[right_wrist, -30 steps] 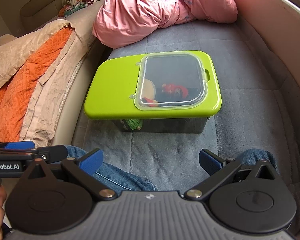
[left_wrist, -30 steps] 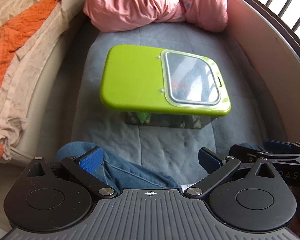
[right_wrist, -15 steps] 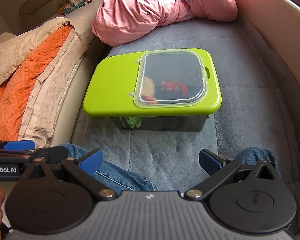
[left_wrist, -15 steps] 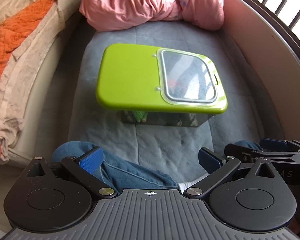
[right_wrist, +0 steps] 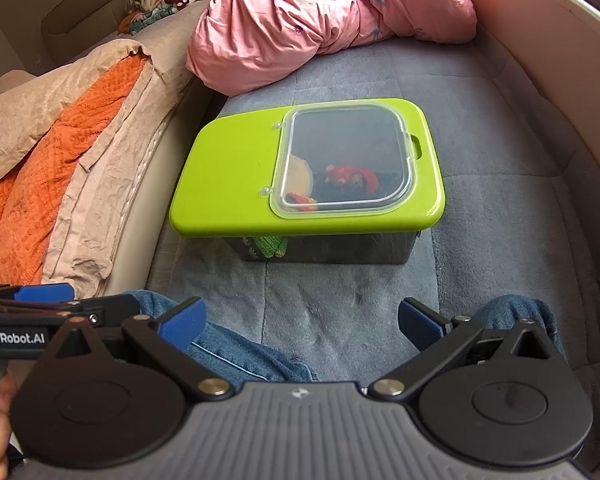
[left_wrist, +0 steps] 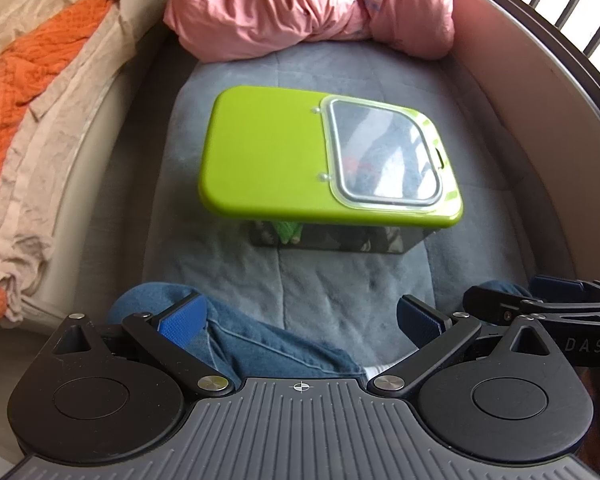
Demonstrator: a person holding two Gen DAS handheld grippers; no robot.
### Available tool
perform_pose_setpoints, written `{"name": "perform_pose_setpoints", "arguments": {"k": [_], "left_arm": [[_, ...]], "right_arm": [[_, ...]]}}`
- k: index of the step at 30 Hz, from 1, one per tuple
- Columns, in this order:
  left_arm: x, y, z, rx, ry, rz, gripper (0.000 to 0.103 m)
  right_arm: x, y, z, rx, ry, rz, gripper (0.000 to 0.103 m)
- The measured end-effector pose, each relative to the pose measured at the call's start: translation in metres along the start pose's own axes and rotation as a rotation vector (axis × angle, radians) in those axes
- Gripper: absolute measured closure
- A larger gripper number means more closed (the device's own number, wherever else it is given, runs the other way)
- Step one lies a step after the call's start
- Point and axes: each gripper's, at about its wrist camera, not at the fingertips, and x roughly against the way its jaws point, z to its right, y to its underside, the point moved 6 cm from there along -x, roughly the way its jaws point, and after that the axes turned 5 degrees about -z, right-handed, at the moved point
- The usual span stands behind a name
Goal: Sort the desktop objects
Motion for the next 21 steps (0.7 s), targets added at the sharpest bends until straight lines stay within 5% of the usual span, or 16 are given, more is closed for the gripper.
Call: {"name": "perform_pose_setpoints", "arguments": {"k": [21], "left_arm": [[0.0017, -0.0032, -0.0036, 0.019, 0.001, 0.047, 0.0]], "right_arm": [[-0.0043, 0.0009, -0.0003, -0.004, -0.004, -0.01, 0.0]]}}
